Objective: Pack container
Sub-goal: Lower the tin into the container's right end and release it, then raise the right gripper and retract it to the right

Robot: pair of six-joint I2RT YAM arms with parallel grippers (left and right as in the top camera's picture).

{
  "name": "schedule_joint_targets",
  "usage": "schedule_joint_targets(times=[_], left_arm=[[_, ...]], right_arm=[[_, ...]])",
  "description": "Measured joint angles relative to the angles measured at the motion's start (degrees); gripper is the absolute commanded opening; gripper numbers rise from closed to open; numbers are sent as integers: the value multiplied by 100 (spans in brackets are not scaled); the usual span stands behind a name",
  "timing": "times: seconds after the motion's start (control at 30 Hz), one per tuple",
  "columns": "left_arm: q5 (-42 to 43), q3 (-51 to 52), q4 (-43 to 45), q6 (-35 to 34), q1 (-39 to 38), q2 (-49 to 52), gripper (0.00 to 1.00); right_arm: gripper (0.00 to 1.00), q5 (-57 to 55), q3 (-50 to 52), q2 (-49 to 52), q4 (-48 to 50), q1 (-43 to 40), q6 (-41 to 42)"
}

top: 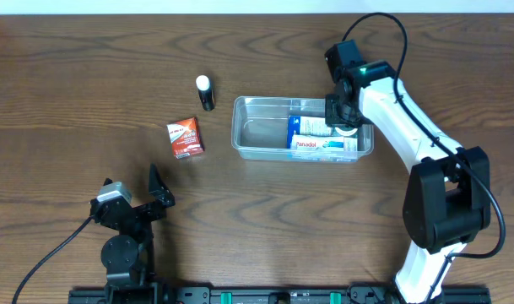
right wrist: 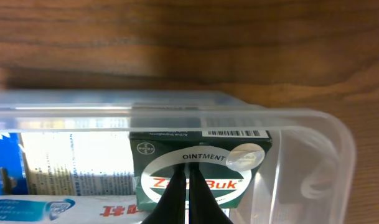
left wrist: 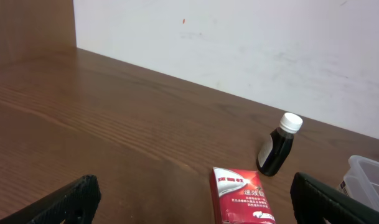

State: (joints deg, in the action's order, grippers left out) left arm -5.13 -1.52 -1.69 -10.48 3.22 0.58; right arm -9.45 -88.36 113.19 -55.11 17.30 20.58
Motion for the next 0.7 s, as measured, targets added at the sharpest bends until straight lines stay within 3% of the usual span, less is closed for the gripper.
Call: schedule_joint_targets(times=[0.47, 0.7], left_arm=[[0, 0, 0, 2, 0, 0, 98], [0, 0, 0, 2, 0, 0, 98]], right_arm=[[1, 2, 249, 0, 262, 0, -42], [5, 153, -291, -339, -184, -17, -201]])
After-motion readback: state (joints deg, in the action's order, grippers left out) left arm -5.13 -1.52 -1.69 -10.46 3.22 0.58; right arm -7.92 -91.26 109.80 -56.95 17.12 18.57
